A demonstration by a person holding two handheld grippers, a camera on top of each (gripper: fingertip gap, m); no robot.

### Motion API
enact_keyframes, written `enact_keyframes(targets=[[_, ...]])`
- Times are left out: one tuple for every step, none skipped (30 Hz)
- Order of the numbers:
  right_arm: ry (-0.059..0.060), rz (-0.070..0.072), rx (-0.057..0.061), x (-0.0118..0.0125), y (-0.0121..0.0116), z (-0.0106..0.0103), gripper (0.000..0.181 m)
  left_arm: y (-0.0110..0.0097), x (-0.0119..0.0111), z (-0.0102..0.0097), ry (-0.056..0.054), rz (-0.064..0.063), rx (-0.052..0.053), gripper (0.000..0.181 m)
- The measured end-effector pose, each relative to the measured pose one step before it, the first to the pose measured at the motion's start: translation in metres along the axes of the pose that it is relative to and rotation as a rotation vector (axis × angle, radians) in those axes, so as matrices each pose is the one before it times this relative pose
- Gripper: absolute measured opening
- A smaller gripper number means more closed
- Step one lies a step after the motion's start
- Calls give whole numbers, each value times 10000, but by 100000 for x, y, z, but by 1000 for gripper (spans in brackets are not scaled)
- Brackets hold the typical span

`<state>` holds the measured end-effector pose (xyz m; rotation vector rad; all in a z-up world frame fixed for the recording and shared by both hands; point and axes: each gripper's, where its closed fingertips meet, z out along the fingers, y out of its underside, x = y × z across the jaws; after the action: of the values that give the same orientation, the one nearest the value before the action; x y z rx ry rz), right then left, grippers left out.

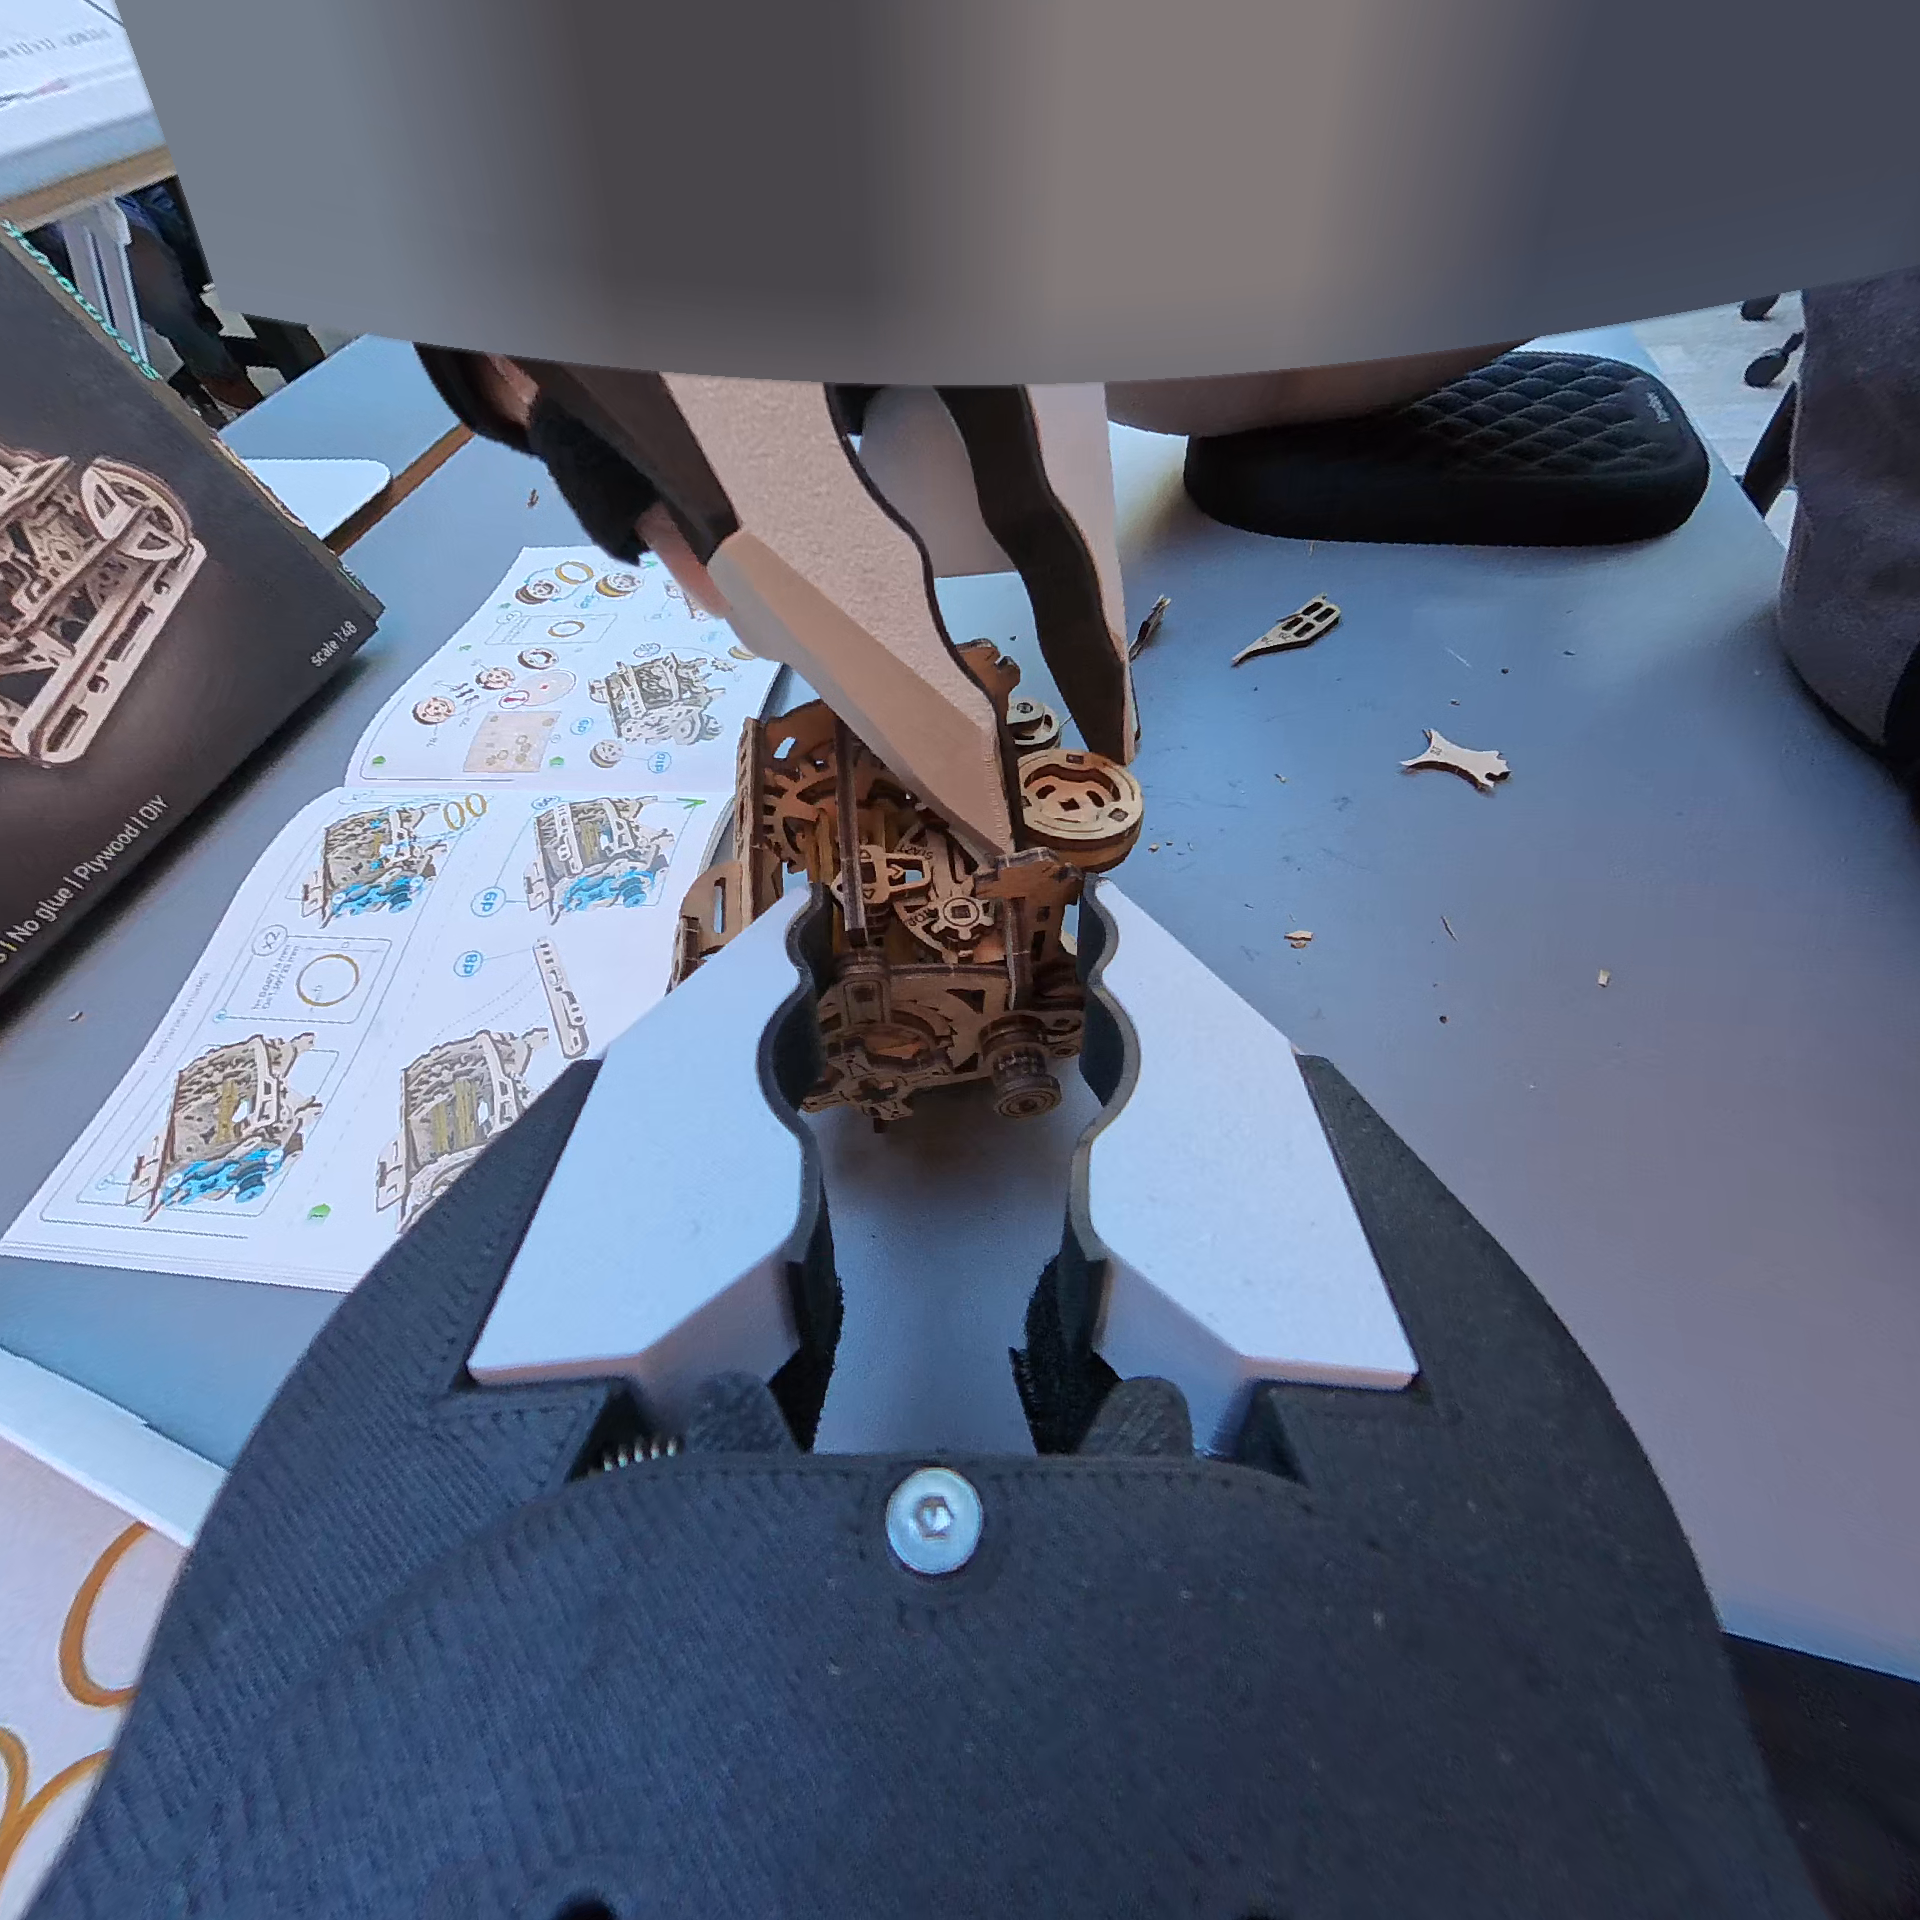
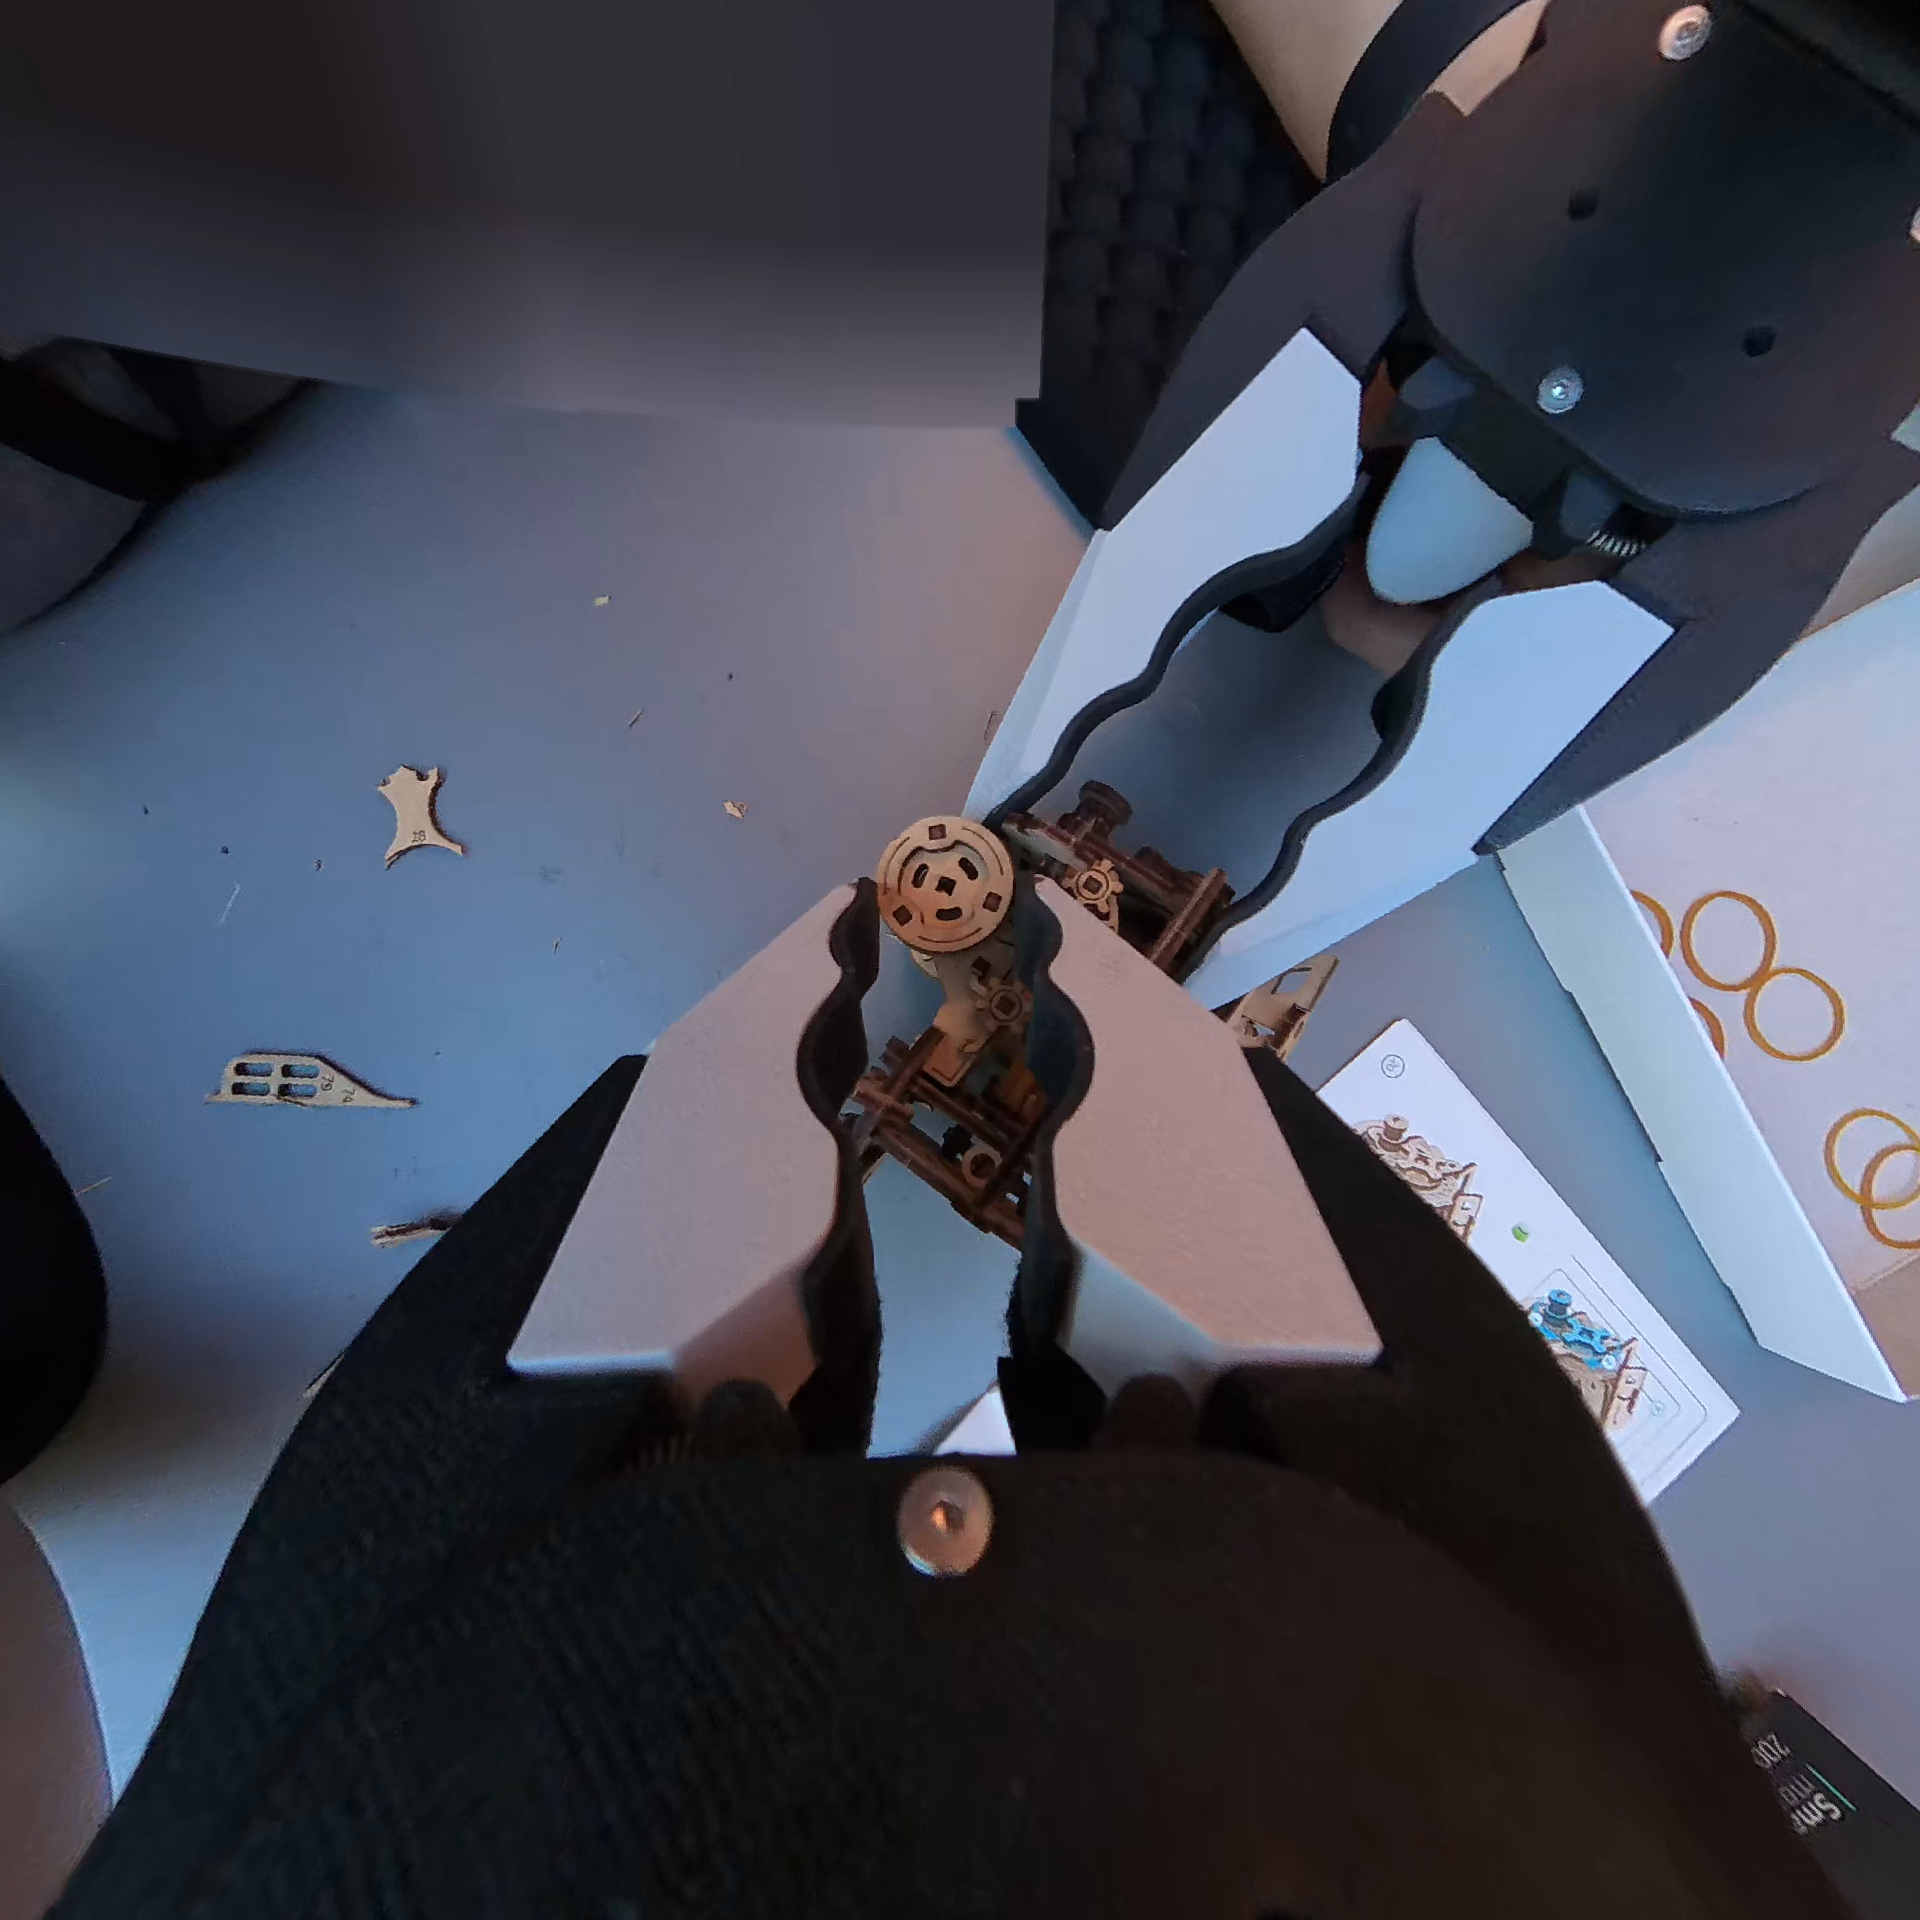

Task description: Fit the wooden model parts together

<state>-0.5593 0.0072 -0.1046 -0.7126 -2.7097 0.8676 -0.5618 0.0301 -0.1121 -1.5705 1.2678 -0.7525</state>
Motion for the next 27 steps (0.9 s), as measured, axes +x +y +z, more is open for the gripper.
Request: enact_keyframes(targets=[[17,81,-79,28,30,-6,26,7,-17,-8,15,-38,2,46],[11,125,-72,26,34,-22,26,3,-39,0,7,-51,5,45],[21,83,-78,27,38,-14,25,5,-34,6,7,-55,1,45],[19,68,-82,20,-8,17,25,5,-16,-6,18,-46,-6,45],[26,39,-85,-7,1,44,26,4,9,-16,24,-15,-5,45],[46,33,-114,5,19,12,26,6,-1,-6,-1,12,-4,45],[49,35,-132,2,26,-15,26,-4,-7,5,-17,-3,-9,45],[48,36,-126,9,11,15,26,2,-9,10,-4,-16,-14,46],[24,76,-105,-4,14,9,26,5,5,-8,7,-7,-10,46],[10,67,-78,4,10,19,26,3,9,-1,4,-5,-2,45],[7,58,-10,-6,0,2,26,-2,4,-12,4,-16,-3,45],[19,8,23,5,-18,19,26,3,24,-23,11,-30,-13,45],[43,-36,21,8,-36,16,26,13,18,-40,24,-61,-23,45],[56,-58,-5,22,-5,10,26,-4,26,-54,48,-119,-19,46],[20,-32,-54,-14,50,-3,26,-76,97,-76,108,-207,14,46],[-86,11,-65,-159,49,35,26,-192,202,-100,204,-305,81,48],[-80,16,-25,-146,-7,75,26,-291,213,-129,244,-346,144,54],[-16,-14,-27,-57,-39,82,26,-342,162,-142,235,-360,192,57],[91,-72,-20,110,-49,50,26,-309,23,-120,159,-365,191,59],[44,-94,-31,33,-45,35,26,-214,67,-67,183,-314,145,61],[5,-57,-5,-20,-40,42,26,-114,55,-31,128,-196,89,61],[0,7,6,6,-20,23,26,-77,-50,-15,10,-102,54,59],[4,38,16,36,-25,-18,26,-36,-71,4,-37,-74,16,59],[13,31,19,35,-6,4,26,-91,-65,11,-32,-105,30,61],[58,-25,27,76,-36,16,26,-131,-222,17,-110,-205,56,59],[82,-53,20,105,-52,-22,26,-137,-298,15,-120,-280,53,57],[51,-13,-26,60,-3,-21,25,-101,-86,41,4,-245,40,59]])
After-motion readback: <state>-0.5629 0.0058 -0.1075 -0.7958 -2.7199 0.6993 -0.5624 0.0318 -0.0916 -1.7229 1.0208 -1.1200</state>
